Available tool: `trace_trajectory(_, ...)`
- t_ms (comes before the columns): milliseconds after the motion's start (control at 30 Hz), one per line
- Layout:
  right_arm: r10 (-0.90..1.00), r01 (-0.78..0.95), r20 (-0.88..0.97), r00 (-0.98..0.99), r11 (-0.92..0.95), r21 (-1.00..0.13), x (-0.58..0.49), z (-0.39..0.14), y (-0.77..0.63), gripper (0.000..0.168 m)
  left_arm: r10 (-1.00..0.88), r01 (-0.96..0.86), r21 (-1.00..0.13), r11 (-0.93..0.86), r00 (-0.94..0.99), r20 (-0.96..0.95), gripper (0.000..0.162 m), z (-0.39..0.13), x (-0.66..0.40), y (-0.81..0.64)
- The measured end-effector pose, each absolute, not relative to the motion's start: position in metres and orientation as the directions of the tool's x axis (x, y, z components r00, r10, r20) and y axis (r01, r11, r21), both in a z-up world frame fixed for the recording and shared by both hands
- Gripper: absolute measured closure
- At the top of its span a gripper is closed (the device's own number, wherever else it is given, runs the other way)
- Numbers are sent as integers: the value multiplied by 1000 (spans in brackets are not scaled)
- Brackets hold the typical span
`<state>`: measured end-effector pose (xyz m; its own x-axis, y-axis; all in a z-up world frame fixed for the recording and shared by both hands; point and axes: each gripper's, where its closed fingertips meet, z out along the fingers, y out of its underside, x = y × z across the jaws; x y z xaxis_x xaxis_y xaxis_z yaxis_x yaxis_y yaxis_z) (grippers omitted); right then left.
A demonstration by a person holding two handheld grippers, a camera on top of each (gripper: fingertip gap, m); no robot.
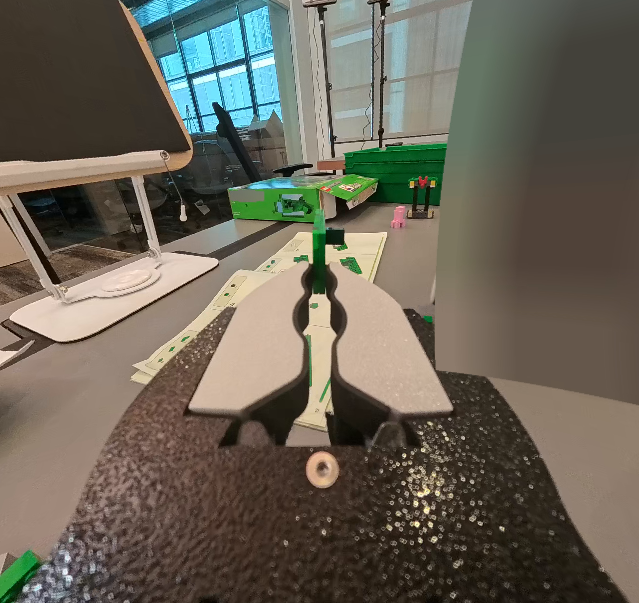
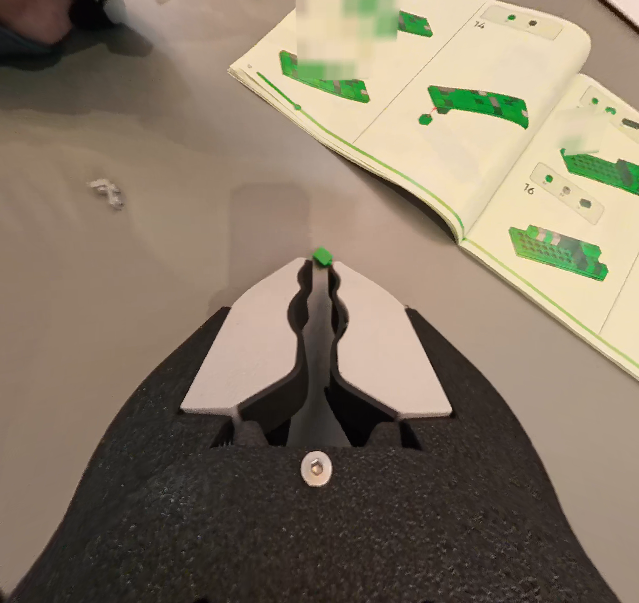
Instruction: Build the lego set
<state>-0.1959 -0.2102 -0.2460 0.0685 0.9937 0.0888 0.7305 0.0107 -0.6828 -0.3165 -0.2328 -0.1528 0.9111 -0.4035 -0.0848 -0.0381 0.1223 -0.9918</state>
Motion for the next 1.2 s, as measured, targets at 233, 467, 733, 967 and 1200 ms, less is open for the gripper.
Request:
trace_trajectory(233, 977, 798, 202, 66, 70, -598, -198, -258, -213, 168, -412, -33, -992, 119, 908, -79, 156, -153, -315, -233)
trace_trajectory(467, 942, 742, 256, 216, 12, -670, -208, -253, -188, 168, -416, -29, -993, 117, 906, -76, 156, -153, -315, -233)
trace_trajectory(733, 797, 526, 99, 595, -294, -798, -206, -238, -179, 118, -419, -21, -993, 117, 905, -68, 156, -152, -315, -234)
trace_trajectory(967, 766, 630, 265, 586, -225, -743, -214, -249, -178, 115, -428, -29, -993, 115, 900, -76, 156, -153, -312, -234)
trace_trajectory(1200, 741, 652, 293, 603, -247, -717, -187, -250, -174, 123, -431, -26, -993, 113, 899, -73, 156, -153, -311, -234)
